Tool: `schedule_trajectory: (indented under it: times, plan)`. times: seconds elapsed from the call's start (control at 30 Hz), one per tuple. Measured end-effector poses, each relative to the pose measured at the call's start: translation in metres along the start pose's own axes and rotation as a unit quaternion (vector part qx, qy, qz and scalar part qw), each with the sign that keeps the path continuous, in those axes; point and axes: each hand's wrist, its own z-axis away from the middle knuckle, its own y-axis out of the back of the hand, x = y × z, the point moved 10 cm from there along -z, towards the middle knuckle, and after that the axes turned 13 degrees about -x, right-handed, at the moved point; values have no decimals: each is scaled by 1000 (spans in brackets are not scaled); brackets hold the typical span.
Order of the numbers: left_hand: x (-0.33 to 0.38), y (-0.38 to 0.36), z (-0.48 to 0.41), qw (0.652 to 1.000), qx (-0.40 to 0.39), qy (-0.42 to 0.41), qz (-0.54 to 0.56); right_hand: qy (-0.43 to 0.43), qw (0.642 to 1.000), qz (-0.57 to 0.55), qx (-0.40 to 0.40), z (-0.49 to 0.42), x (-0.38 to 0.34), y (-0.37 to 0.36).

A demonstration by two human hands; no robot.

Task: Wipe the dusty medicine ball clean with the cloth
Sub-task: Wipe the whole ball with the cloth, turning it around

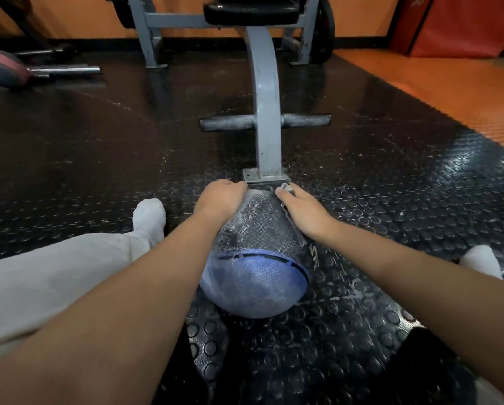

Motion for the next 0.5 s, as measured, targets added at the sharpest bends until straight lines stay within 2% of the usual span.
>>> schedule_trajectory:
  times: [0.07, 0.13, 0.23, 0.33, 0.43, 0.5]
  plan:
    - [-4, 4, 0, 1000, -5, 15, -6, 68, 987, 143, 27, 19, -26, -12]
    - [-6, 12, 2, 999, 6, 25, -43, 122, 957, 259, 53, 45, -52, -30]
    - [-3, 11, 5, 998, -4, 5, -68, 144, 945, 284, 68, 58, -61, -38]
    - [4, 3, 21, 998, -30, -56, 4, 125, 966, 223, 34, 33, -46, -24]
    - [3, -7, 39, 992, -44, -101, 60, 10, 998, 60, 6, 1, -9, 1]
    - [4, -12, 45, 991, -25, -115, 57, -46, 998, -44, -21, -11, 6, 2]
